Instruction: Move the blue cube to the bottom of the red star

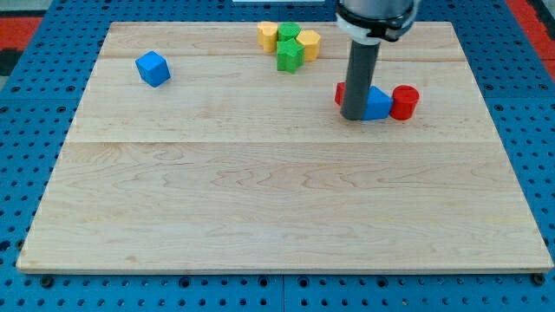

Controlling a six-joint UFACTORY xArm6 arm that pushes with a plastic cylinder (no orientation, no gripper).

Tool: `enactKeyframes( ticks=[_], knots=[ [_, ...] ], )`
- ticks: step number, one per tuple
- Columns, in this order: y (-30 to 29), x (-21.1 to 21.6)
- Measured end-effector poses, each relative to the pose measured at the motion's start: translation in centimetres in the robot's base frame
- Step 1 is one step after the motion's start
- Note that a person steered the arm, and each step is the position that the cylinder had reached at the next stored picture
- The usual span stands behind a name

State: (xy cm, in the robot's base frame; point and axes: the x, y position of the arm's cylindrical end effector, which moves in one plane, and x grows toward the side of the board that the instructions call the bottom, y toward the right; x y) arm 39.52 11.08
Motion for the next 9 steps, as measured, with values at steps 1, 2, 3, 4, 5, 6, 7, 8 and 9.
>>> enactKeyframes(
  ticks=[1, 2, 3, 4, 5, 6, 7, 8, 9],
  knots=[
    [0.8, 0.0],
    [-6.6, 0.0],
    [-17.2, -1.1],
    [-30.6, -3.3],
    [-35.2, -7.6],
    [-34.3, -9.8],
    [-29.7, -9.8],
    [-25.4, -6.8],
    [-18.8, -3.6]
  ],
)
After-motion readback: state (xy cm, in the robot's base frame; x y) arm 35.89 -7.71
